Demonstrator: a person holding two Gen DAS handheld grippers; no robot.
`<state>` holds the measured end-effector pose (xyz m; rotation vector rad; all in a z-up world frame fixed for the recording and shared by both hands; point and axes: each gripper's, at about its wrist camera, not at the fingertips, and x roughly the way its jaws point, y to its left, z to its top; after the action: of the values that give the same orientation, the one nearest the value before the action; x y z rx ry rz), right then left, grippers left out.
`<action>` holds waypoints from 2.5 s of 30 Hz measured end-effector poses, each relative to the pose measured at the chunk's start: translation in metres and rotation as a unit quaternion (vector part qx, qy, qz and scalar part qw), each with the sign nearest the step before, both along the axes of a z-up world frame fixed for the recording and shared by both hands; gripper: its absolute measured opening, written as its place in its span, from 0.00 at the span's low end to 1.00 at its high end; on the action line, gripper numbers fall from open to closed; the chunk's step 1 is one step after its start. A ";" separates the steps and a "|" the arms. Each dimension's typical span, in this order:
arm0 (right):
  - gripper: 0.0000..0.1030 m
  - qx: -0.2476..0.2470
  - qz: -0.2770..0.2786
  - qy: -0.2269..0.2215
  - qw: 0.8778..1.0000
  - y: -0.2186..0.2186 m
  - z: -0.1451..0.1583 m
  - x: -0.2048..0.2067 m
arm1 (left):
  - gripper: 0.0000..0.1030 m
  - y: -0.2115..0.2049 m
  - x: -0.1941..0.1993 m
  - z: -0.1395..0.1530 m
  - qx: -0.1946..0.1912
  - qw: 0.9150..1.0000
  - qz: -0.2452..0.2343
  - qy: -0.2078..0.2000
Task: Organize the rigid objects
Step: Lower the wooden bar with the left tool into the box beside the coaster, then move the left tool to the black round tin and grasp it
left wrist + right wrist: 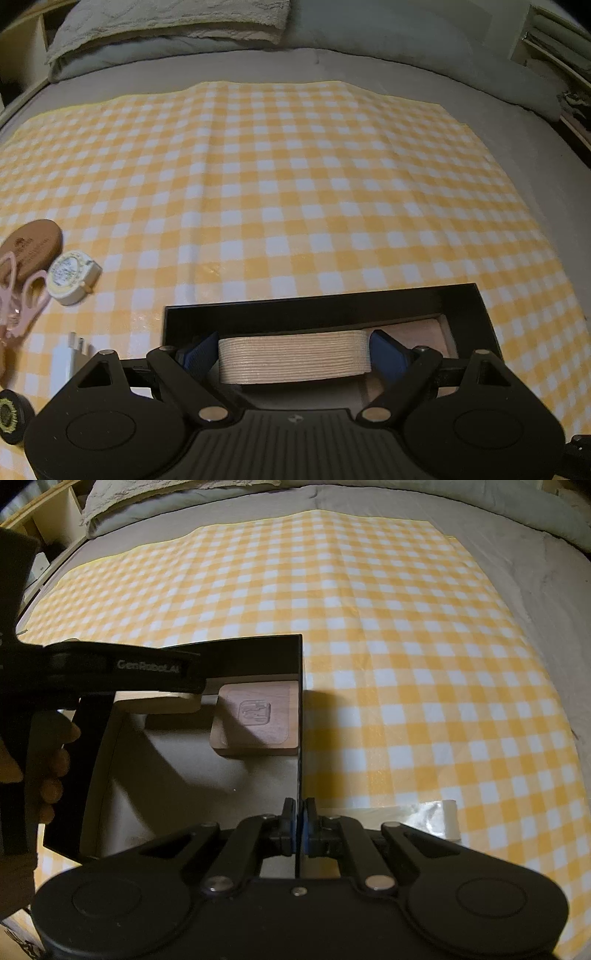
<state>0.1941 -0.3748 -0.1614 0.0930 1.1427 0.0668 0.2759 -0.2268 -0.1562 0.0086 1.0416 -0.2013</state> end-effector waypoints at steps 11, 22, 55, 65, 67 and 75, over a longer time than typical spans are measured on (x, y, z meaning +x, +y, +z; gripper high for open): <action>0.05 0.006 0.003 0.000 1.000 -0.002 0.002 -0.002 | 0.95 -0.011 0.007 -0.010 0.002 1.000 -0.022 -0.001; 0.05 0.011 0.001 0.000 1.000 -0.001 0.001 -0.001 | 0.99 0.000 -0.013 0.012 -0.016 0.999 -0.037 0.004; 0.06 0.017 -0.007 0.000 1.000 0.002 0.001 -0.001 | 1.00 0.121 -0.088 0.116 -0.026 0.984 -0.050 -0.171; 0.06 0.018 -0.007 0.000 1.000 0.003 0.001 0.000 | 1.00 0.189 -0.069 0.101 -0.026 0.988 -0.005 -0.150; 0.06 0.017 -0.006 0.000 1.000 0.003 0.001 0.000 | 1.00 0.201 -0.066 0.094 -0.017 0.990 0.005 -0.141; 0.06 0.018 -0.007 0.000 1.000 0.003 0.001 -0.001 | 1.00 0.236 -0.056 0.052 0.041 0.997 0.004 -0.071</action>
<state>0.1934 -0.3714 -0.1605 0.1327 1.1409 0.0747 0.2195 0.0088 -0.1045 0.0917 0.9078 -0.1487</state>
